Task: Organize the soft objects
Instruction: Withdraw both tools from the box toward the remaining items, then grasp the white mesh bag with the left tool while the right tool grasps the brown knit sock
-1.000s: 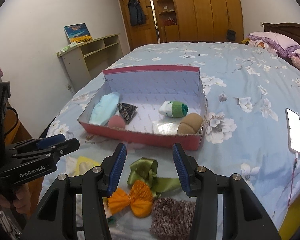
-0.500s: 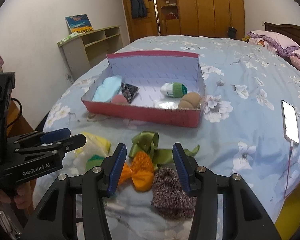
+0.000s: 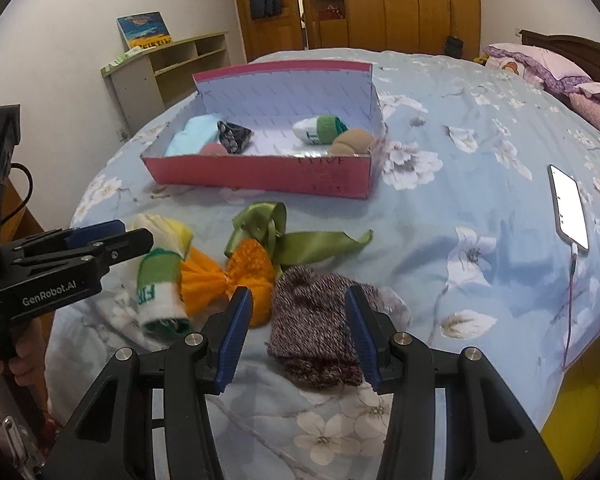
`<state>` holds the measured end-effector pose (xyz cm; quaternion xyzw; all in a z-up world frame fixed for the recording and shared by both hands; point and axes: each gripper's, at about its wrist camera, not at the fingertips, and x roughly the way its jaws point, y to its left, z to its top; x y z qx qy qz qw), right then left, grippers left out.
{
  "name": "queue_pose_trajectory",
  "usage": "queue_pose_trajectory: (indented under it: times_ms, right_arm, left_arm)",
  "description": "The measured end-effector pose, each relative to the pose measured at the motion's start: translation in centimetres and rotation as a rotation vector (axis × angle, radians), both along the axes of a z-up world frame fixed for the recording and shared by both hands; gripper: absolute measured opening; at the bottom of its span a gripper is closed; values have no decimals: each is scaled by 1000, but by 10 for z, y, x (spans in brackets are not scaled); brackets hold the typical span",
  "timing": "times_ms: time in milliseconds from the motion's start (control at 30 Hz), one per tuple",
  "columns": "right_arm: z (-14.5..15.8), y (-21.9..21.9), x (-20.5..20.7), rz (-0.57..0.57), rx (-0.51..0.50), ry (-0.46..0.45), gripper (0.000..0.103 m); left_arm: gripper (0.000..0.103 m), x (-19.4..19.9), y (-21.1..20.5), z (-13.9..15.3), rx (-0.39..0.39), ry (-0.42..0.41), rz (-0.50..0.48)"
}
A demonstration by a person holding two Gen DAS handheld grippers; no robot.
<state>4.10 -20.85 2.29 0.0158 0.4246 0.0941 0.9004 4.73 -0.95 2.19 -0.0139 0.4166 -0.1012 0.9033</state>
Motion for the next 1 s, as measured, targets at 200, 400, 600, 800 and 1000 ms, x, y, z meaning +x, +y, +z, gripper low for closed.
queue_pose_trajectory:
  times_ms: [200,400,600,800,1000]
  right_arm:
    - [-10,-4,2,-16,-17,17,49]
    - [-22,-3,5,-22,-65,35,49]
    - [-31,1,6,1,-107,37,49]
    - [-33,-2,5,11,-84,37,45]
    - [-27,-1,2,16,-75,15,31]
  left_arm:
    - [49,5,1,-10,-7,24,17]
    - [45,6,2,-15,-9,22,29]
    - [30,6,-1,-15,-7,16,21]
    - [23,3,1,-11,-21,9,18]
    - [17,-1,5,-2,-38,-9,18]
